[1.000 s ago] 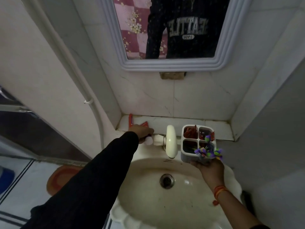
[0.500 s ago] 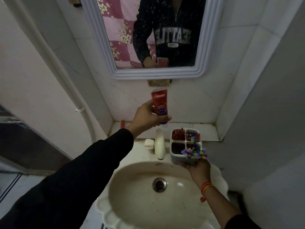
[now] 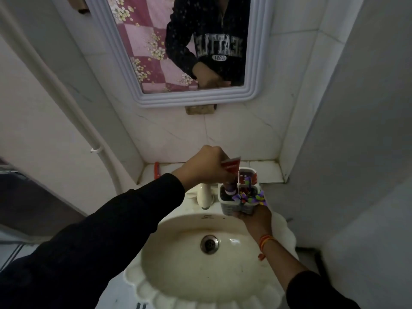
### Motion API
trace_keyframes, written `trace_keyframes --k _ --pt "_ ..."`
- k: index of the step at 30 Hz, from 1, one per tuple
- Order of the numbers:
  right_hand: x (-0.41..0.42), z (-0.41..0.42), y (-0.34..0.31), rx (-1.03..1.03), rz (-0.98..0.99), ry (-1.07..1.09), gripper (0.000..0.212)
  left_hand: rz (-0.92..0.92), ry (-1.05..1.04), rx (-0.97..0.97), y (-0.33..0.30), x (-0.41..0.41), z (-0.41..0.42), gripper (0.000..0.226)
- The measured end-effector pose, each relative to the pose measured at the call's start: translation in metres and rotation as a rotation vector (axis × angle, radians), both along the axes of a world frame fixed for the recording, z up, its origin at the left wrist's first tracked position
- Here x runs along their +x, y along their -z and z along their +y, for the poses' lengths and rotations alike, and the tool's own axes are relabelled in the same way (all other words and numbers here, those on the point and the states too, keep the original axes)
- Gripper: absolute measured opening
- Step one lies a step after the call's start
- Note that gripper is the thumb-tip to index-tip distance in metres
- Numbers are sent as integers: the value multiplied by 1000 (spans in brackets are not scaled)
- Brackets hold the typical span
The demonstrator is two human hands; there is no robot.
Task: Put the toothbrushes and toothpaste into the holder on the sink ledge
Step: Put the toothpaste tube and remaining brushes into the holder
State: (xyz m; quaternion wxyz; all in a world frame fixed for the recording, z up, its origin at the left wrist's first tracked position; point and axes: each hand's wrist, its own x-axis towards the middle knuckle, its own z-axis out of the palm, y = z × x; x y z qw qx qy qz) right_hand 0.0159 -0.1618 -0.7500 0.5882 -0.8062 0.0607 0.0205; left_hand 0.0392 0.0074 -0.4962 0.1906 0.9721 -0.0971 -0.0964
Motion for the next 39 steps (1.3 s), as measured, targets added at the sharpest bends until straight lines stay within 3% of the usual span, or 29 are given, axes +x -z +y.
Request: trace_keyframes --k 10,14,18,21,25,29,32,36,39 --pt "1 1 0 -32 -11 7 67 -89 183 444 24 -14 -28 14" --pt "-1 2 -4 -45 -13 13 66 -105 223 530 34 -18 -31 22" --pt "-3 2 -9 -57 -12 15 61 -54 192 491 26 -15 -30 23" --pt "-3 0 -10 -63 -28 13 66 -27 155 305 10 -2 -15 19" --pt "-5 -1 -10 -41 -23 16 75 -80 -23 -33 8 19 27 15" --pt "-9 3 -21 -57 -27 14 75 -28 -371 -187 36 29 78 13" --pt "-9 -1 -18 -60 -42 -11 80 41 -595 -158 75 35 125 14" --pt "-3 -7 -3 -42 -54 -49 113 124 -700 44 108 36 163 21" --pt "1 -11 7 -16 -23 -44 112 181 -750 66 128 34 174 32"
